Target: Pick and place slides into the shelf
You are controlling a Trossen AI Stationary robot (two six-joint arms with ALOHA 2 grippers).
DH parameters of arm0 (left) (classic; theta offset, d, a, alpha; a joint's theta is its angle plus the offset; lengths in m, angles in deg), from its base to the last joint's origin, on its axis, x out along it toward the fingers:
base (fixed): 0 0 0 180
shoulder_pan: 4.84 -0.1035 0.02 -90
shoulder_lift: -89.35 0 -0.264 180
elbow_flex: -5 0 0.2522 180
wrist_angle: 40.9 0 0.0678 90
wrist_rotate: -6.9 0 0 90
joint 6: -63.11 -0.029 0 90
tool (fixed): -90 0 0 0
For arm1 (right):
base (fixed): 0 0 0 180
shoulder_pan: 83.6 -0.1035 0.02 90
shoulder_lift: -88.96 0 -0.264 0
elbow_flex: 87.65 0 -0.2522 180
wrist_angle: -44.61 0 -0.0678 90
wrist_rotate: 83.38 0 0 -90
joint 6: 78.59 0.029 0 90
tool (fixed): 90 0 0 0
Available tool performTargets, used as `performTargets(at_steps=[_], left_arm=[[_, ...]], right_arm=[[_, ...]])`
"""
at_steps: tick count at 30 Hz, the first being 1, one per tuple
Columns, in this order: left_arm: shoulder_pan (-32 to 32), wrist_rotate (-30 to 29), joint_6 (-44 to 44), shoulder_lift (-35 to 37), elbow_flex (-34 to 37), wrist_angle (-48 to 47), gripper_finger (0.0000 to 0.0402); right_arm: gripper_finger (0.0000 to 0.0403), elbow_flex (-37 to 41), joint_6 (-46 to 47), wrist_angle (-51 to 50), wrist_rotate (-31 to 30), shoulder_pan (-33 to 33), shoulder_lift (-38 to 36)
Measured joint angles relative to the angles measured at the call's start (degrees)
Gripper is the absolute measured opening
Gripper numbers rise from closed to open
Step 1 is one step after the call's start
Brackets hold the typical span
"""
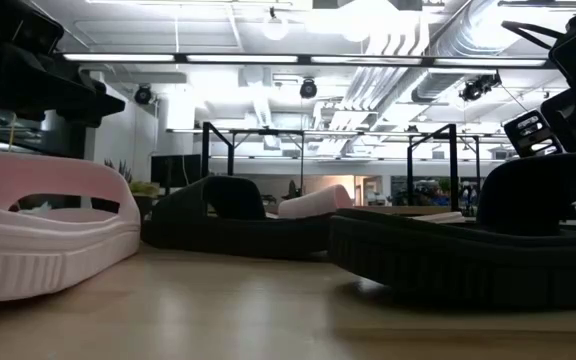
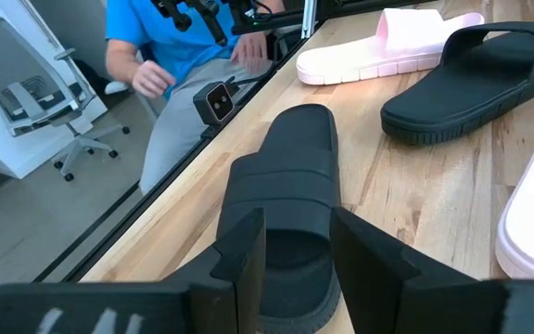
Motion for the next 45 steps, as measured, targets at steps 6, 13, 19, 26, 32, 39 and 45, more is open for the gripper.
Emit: performTargets(at_steps=[6,13,19,26,32,39,45], left_arm=[[-0.02,0.0,0.01,-0.01,0.0,0.0,0.0211],[-0.01,0.0,-0.01,0.01,0.0,0.01,0.0211],[0.0,0.0,0.01,0.01,0.0,0.0,0.0211],[0.0,0.0,-0.01,0.01,-0.01,0.0,0.0211],[0.0,0.0,-0.01,0.0,0.0,0.3,0.0211],[-0.02,0.0,-0.03,0.01,0.0,1.79,0.0211],[-0.02,-0.02,-0.03,0.01,-0.02,8.38,0.0211]], right_arm=[[0.0115,-0.02,0.0,0.01,0.33,0.0,-0.02],[0.0115,0.01,-0.01,-0.01,0.26,0.0,-0.02],[0.0115,-0.02,0.01,-0.01,0.15,0.0,-0.01],[0.0115,0.01,-0.02,-0.01,0.13,-0.01,-0.02],[0.0115,0.0,0.0,-0.01,0.11,0.0,0.0],[0.0115,-0.02,-0.02,-0.01,0.09,-0.02,0.0],[0.0115,0.0,0.0,-0.01,-0.11,0.01,-0.01]])
